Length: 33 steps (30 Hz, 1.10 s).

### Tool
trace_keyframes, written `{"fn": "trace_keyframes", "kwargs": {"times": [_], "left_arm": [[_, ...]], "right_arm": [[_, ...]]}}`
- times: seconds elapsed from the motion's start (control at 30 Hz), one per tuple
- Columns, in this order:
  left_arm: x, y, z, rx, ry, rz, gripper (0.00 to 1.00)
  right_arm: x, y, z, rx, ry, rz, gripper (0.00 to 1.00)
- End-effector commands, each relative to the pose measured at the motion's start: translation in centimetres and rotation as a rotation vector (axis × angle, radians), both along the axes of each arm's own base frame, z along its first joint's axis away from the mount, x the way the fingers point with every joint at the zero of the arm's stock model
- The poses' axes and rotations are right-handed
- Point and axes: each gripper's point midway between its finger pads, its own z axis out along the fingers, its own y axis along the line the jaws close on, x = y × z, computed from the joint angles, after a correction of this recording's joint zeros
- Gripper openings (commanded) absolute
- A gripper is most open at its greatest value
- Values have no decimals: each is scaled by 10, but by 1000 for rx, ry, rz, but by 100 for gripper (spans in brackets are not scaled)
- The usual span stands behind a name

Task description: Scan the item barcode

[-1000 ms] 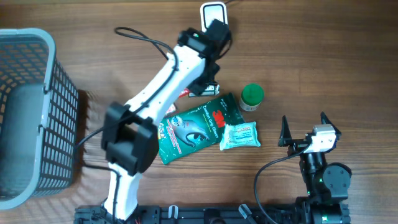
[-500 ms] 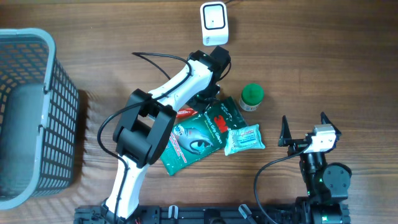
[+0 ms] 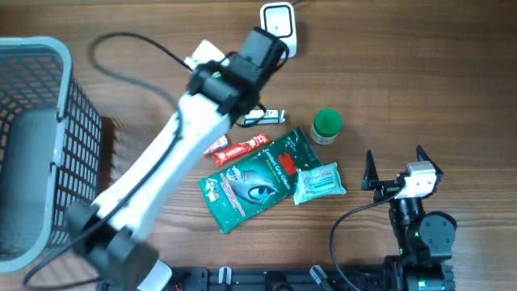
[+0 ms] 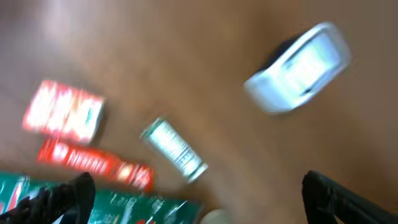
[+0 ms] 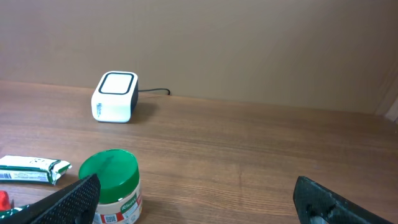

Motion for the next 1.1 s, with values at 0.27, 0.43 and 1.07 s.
{"fn": "trace_keyframes", "kwargs": {"times": [0.27, 0.43, 1.07], "left_arm": [[-32, 200, 354, 894, -836, 425, 100], [-35, 248, 360, 1262, -568, 358, 100], [-172, 165, 305, 1006, -1015, -594, 100]], "right_arm": [[0, 2, 2, -8, -9, 10, 100], [0, 2, 2, -9, -9, 10, 100], [0, 2, 2, -9, -9, 10, 100]]}}
